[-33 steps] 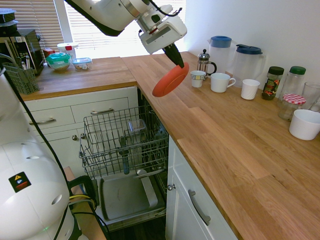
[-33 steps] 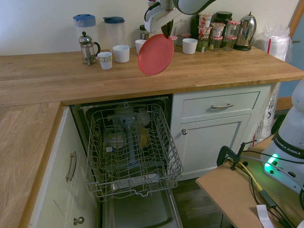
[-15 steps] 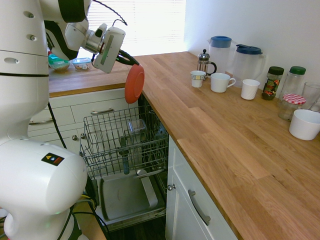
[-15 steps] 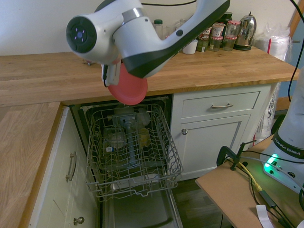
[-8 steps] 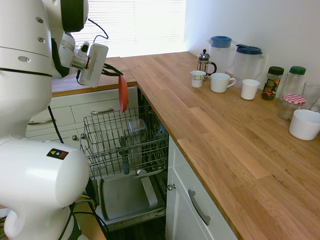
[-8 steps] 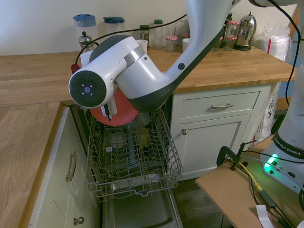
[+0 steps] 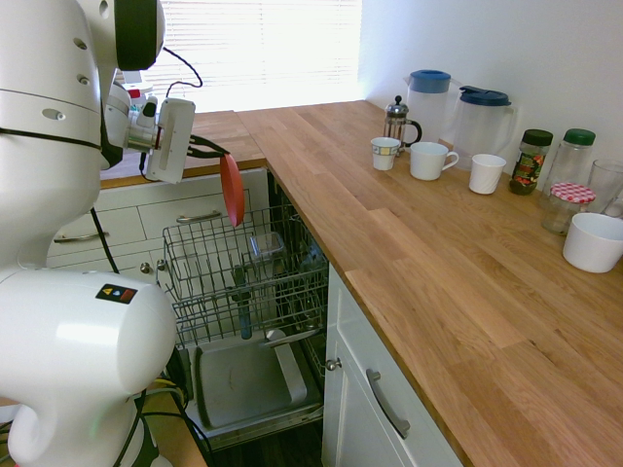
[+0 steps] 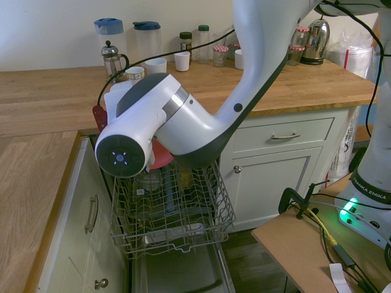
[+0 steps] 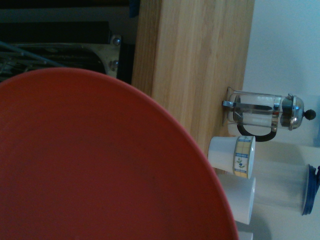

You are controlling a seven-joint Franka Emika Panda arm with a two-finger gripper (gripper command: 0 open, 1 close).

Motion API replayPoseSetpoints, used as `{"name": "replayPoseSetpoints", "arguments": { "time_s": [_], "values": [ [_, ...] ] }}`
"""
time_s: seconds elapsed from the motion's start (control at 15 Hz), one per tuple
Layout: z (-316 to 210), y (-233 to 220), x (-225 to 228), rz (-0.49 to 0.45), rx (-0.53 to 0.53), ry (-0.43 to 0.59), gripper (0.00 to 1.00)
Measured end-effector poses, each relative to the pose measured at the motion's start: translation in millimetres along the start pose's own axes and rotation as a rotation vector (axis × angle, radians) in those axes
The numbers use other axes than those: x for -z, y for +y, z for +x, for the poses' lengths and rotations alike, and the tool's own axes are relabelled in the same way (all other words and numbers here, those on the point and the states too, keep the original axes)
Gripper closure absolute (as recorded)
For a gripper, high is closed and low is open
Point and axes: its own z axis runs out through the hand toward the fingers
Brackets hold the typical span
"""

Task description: Put the plate in the dishwasher

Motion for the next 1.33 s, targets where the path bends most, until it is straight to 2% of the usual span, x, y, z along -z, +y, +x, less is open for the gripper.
{"name": "replayPoseSetpoints", "arguments": {
  "time_s": [0.4, 0.67, 1.33],
  "values": [
    [-31.3, -59.4, 4.0, -0.037, -0.081, -0.021, 1.00],
    [-43.9, -90.3, -4.9, -0.046, -0.132, -0.076, 1.00],
    [-66.4, -126.3, -18.6, -0.092, -0.190, -0.141, 1.00]
  ]
}}
